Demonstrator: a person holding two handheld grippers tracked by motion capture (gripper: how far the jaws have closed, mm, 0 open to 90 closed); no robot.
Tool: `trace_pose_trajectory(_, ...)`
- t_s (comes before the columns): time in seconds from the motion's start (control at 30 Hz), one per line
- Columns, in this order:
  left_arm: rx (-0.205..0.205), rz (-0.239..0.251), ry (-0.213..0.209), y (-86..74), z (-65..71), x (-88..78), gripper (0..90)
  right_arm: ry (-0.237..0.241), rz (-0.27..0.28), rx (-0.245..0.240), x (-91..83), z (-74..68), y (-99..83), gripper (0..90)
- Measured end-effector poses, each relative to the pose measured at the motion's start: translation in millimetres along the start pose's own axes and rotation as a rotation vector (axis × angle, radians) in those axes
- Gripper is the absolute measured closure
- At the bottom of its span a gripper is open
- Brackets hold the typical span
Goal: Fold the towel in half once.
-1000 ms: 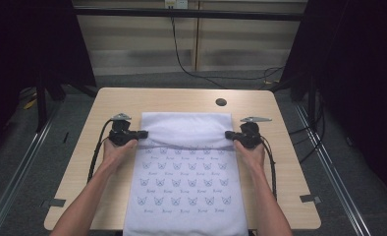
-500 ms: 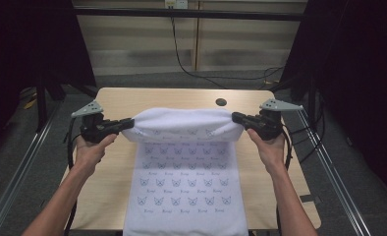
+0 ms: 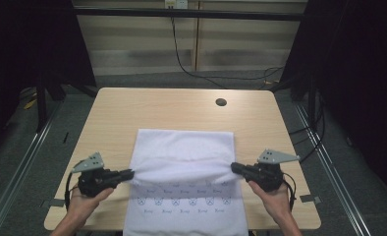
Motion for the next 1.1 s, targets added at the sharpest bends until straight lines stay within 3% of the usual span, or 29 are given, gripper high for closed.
trace_pose_trajectory(0.1, -0.034, -0.043, -0.010, -22.7, -0.4, 10.8, 86.2, 0.001, -0.058, 0.032, 6.9, 0.2, -30.9, 87.3)
trace_pose_trajectory(0.17, -0.012, -0.075, -0.014, -27.7, 1.8, 12.6, 85.0, 0.005, -0.090, 0.049, 9.7, -0.5, -47.8, 85.2)
trace_pose_trajectory(0.23, 0.015, -0.093, -0.010, -30.2, 6.7, 13.9, 84.1, 0.004, -0.107, 0.043, 8.3, -2.4, -53.2, 83.5)
trace_pose_trajectory(0.33, 0.023, -0.110, -0.020, -34.1, 12.6, 14.6, 81.3, 0.012, -0.108, 0.047, 4.3, -8.1, -56.0, 79.6)
trace_pose_trajectory(0.53, 0.000, -0.136, -0.053, -47.9, 21.6, 3.3, 75.6, 0.035, -0.139, 0.037, -13.2, -22.7, -72.9, 74.9)
trace_pose_trajectory(0.6, 0.018, -0.159, -0.048, -52.3, 23.1, 0.4, 72.4, 0.048, -0.150, 0.041, -21.4, -28.4, -80.4, 74.3)
trace_pose_trajectory(0.67, 0.007, -0.144, -0.062, -50.0, 24.4, -3.9, 66.5, 0.050, -0.156, 0.038, -27.0, -32.5, -85.1, 71.0)
trace_pose_trajectory(0.77, 0.012, -0.089, -0.088, -38.6, 26.0, -13.7, 62.4, 0.030, -0.142, 0.038, -30.4, -32.1, -80.9, 66.2)
trace_pose_trajectory(0.87, 0.022, -0.064, -0.047, -22.9, 15.5, -10.9, 57.2, 0.018, -0.124, 0.024, -25.7, -27.0, -66.3, 60.1)
trace_pose_trajectory(1.0, 0.003, -0.043, -0.018, -5.8, -7.0, 12.9, 48.8, 0.033, -0.130, 0.024, -0.1, -12.9, -47.5, 54.7)
trace_pose_trajectory(1.1, -0.017, -0.057, -0.012, -1.2, -18.9, 34.1, 45.0, 0.057, -0.152, 0.017, 26.7, -5.0, -42.0, 53.8)
Point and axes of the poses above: each handheld gripper's, and its own axes: x roughly forward along the jaws, y roughly out of its top, z roughly to its right, the point moved 6 cm from there along x, roughly forward along the jaws, and after that the axes turned 1 degree about z, right-handed, at the moved point
